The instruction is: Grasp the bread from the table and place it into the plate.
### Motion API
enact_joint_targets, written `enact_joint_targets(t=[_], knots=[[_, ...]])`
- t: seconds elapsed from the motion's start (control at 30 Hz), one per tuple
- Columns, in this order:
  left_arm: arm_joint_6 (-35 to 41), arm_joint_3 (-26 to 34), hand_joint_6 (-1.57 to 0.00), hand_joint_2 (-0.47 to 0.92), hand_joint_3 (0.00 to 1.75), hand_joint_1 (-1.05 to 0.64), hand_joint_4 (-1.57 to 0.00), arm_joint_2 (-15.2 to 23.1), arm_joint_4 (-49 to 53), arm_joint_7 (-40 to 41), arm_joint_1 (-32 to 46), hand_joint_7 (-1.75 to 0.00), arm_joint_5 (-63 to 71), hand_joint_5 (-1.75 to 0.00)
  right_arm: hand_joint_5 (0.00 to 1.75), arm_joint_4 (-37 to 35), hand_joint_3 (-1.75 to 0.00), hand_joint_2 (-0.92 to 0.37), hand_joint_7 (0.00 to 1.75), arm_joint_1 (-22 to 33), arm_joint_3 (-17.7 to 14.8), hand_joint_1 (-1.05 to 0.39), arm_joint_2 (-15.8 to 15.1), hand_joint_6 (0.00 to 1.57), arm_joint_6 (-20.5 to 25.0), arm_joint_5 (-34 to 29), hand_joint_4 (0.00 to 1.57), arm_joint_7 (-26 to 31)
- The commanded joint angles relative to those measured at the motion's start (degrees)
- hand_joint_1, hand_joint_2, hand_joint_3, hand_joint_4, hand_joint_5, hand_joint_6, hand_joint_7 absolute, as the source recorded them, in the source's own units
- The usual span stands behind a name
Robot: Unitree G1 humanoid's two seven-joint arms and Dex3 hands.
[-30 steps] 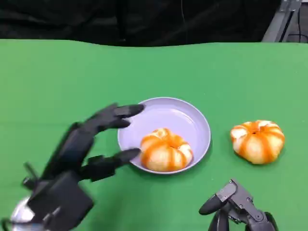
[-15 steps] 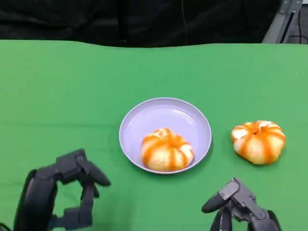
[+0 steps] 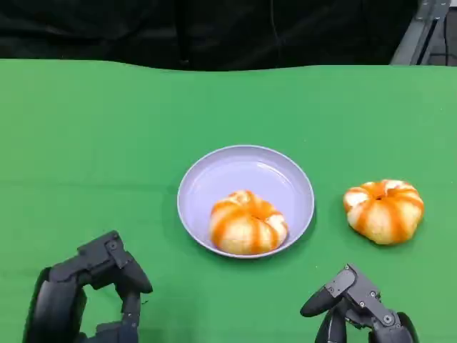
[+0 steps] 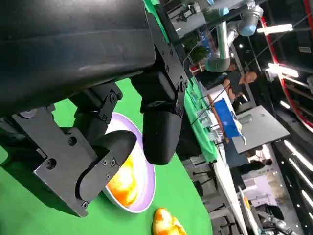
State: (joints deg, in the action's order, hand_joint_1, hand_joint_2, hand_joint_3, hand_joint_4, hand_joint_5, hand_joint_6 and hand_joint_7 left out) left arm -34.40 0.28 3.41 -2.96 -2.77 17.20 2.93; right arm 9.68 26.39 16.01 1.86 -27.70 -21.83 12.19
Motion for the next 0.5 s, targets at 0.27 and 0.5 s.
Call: enact_joint_targets(t=[0.27, 0.5], knots=[[-0.2, 0.2, -0.79, 0.30, 1.52, -0.13, -0.85, 0.3, -0.2, 0.0, 0.8, -1.58, 0.0, -1.74, 1.75, -0.3, -1.32, -0.77, 1.75, 0.3, 0.1, -0.07, -0.1, 0.36, -1.0, 0.9, 0.68, 0.5], [-0.5, -0.7, -0.80, 0.26, 1.58, -0.16, -0.87, -0.2, 0.0, 0.1, 0.8, -1.59, 0.6, -1.75, 1.75, 0.0, -1.30, -0.76, 1.75, 0.4, -1.0, -0.08, -0.8, 0.36, -1.1, 0.0, 0.67, 0.9]])
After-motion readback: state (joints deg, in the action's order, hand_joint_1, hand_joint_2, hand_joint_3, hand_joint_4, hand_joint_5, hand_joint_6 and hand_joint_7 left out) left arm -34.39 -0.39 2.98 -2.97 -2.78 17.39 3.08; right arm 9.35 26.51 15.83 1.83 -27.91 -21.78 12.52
